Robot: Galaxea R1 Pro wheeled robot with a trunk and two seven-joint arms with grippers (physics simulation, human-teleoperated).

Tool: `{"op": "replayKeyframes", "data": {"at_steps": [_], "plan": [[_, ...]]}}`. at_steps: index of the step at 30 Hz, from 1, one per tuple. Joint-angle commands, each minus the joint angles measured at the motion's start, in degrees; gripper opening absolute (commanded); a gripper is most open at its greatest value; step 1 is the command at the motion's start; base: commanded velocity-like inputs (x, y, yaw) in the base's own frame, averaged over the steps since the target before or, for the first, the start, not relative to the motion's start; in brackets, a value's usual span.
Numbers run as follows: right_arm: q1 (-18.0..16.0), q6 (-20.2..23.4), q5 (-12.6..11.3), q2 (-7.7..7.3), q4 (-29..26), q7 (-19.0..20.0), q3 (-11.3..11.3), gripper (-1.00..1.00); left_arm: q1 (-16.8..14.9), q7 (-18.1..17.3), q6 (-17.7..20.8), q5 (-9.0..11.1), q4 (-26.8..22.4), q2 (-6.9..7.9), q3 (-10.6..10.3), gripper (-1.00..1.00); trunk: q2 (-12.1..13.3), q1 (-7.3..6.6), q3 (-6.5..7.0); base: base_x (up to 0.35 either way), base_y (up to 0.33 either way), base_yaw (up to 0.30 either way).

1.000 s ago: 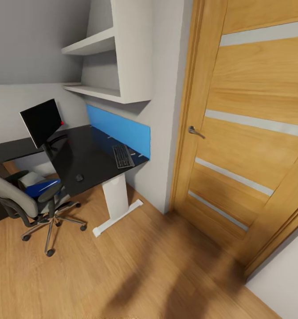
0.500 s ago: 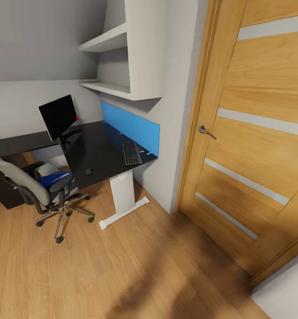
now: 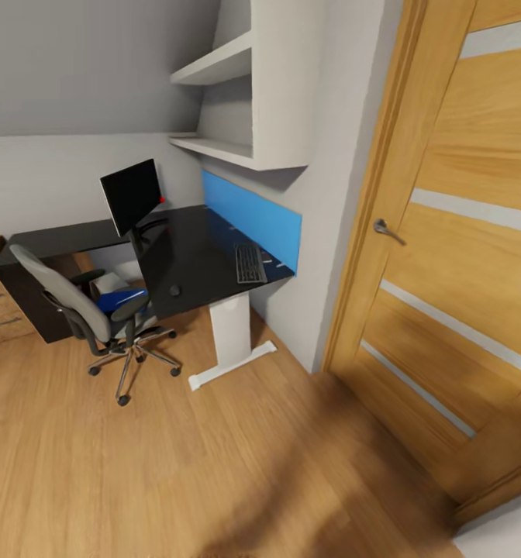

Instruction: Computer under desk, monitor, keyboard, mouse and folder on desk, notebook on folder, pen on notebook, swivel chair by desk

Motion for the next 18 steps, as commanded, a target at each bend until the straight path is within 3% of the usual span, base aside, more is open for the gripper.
{"op": "replayKeyframes", "data": {"at_steps": [1, 18], "plan": [[-0.02, -0.13, 0.1, 0.01, 0.02, -0.22, 0.02, 1.0, -0.05, 0.02, -0.18, -0.03, 0.05, -0.01, 0.13, 1.0, -0.04, 0.0, -0.12, 0.0, -0.055, 0.217], [-0.02, -0.41, 0.18, 0.04, 0.01, -0.22, 0.05, 1.0, -0.04, 0.02, -0.18, -0.03, 0.05, -0.01, 0.13, 1.0, -0.04, 0.0, -0.15, 0.0, -0.004, 0.227]]}}
